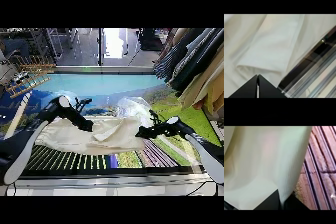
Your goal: Fold the clothes and pants, and hang the long-sleeved shirts on hangers.
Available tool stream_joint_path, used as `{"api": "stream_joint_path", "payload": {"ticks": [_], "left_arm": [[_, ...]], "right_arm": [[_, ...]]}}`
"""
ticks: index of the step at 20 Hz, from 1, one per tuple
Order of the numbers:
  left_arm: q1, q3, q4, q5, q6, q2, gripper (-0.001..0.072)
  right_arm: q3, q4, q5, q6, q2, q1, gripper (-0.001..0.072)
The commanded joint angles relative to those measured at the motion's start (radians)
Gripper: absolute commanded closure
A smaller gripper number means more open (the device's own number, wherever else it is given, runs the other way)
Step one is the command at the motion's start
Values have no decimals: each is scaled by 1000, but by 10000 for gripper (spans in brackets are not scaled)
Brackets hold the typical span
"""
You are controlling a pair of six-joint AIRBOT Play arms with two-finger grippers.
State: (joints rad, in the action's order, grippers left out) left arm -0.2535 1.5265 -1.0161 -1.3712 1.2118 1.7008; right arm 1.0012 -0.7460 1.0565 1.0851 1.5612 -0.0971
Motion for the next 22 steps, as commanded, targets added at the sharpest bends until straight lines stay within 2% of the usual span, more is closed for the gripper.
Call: {"api": "stream_joint_path", "payload": {"ticks": [1,3,4,7,9,11,14,17,19,22], "left_arm": [[48,19,-8,-58,-1,-116,696],[58,7,-8,-49,-1,-115,696],[52,-12,-2,-39,-1,-106,696],[-18,-66,7,19,-36,-52,696],[-58,-69,6,69,-42,0,696],[-70,-69,7,82,-41,47,696],[-70,-69,8,104,-42,83,696],[-62,-68,-2,120,-41,74,696],[-16,-63,-100,94,29,32,697],[136,-61,-266,16,91,-95,696]], "right_arm": [[61,-443,30,265,-151,-97,696],[97,-639,131,322,-274,-214,696],[114,-657,177,321,-315,-267,697],[186,-643,263,364,-414,-331,697],[265,-563,319,369,-455,-264,697],[340,-509,328,418,-466,-118,697],[364,-506,208,529,-430,190,697],[364,-507,18,603,-285,488,697],[364,-503,-106,652,-151,629,696],[364,-425,-263,631,41,756,696]]}}
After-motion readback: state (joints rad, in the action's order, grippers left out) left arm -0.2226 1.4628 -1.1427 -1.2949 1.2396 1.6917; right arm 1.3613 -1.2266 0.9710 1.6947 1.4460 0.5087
